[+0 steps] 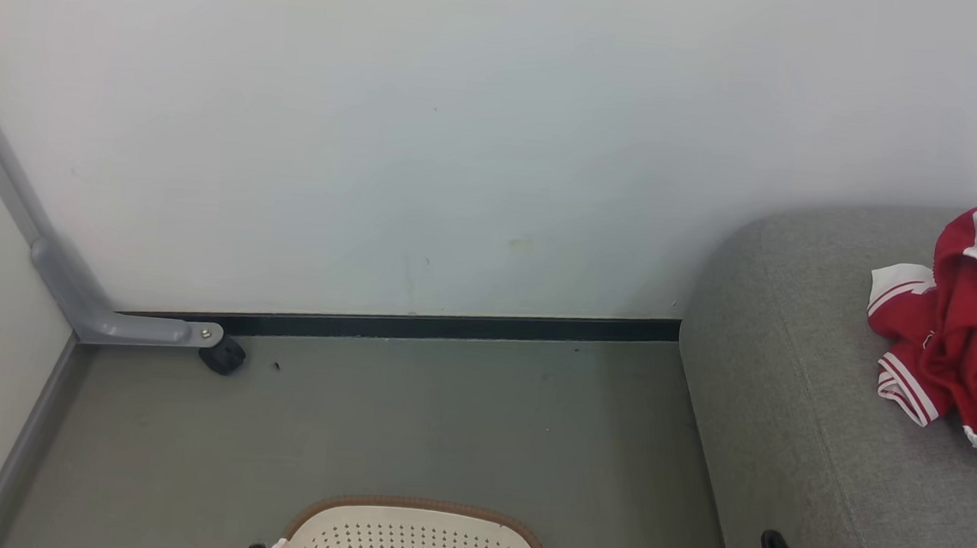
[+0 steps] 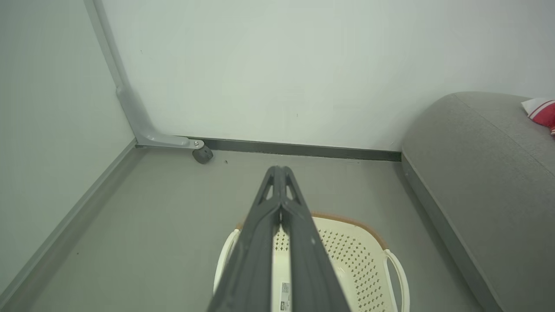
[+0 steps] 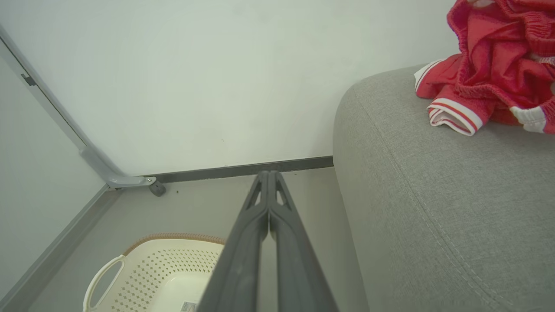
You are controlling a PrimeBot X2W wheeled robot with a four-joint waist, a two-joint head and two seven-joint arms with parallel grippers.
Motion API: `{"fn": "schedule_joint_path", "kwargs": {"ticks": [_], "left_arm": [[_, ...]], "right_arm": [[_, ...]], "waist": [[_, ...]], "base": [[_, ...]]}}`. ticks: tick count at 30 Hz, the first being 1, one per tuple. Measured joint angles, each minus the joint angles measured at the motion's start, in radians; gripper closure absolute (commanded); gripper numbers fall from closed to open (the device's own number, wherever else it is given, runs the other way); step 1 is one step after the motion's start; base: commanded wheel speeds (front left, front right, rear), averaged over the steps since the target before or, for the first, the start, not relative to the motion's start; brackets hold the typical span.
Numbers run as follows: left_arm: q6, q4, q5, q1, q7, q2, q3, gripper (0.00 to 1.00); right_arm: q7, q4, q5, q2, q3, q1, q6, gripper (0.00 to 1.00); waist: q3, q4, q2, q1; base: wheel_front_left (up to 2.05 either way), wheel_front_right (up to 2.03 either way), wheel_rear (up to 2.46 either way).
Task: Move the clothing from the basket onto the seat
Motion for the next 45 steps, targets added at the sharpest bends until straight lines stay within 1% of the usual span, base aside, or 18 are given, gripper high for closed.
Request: {"fn": "schedule_joint_path", "kwargs": {"ticks": [2,6,12,17,19,33,45], "left_arm": [[0.000,0.015,-0.002,0.012,0.001,0.000,0.000,1.00],[-0.010,0.016,-0.039,0.011,0.018,-0.002,0.012,1.00],[-0.024,0.016,-0.132,0.008,0.043,-0.004,0.035,1.00],[-0.037,0.016,-0.197,0.007,0.062,-0.007,0.051,1.00],[-0.045,0.016,-0.216,0.007,0.068,-0.009,0.060,1.00],[-0.075,0.015,-0.397,-0.011,0.123,-0.018,0.105,1.00],[-0.108,0.014,-0.546,-0.023,0.168,-0.022,0.144,1.00]], "right_arm": [[0.002,0.016,0.003,0.007,0.002,0.016,0.000,1.00],[0.017,0.022,0.045,0.011,-0.018,0.017,0.000,1.00],[0.038,0.024,0.130,0.019,-0.040,0.015,0.008,1.00],[0.053,0.025,0.193,0.024,-0.060,0.009,0.010,1.00],[0.061,0.025,0.220,0.026,-0.068,0.008,0.016,1.00],[0.107,0.027,0.399,0.044,-0.122,0.005,0.034,1.00],[0.144,0.028,0.551,0.058,-0.167,-0.015,0.043,1.00]], "waist": [[0.000,0.000,0.0000,0.0000],[0.000,0.002,0.0000,0.0000],[-0.001,0.004,0.0000,0.0000],[-0.001,0.005,0.0000,0.0000],[-0.001,0.006,0.0000,0.0000],[-0.002,0.010,0.0000,0.0000],[-0.003,0.014,0.0000,0.0000]], "base": [[0.00,0.00,0.00],[0.00,0.00,0.00],[0.00,0.00,0.00],[0.00,0.00,0.00],[0.00,0.00,0.00],[0.00,0.00,0.00],[0.00,0.00,0.00]]}}
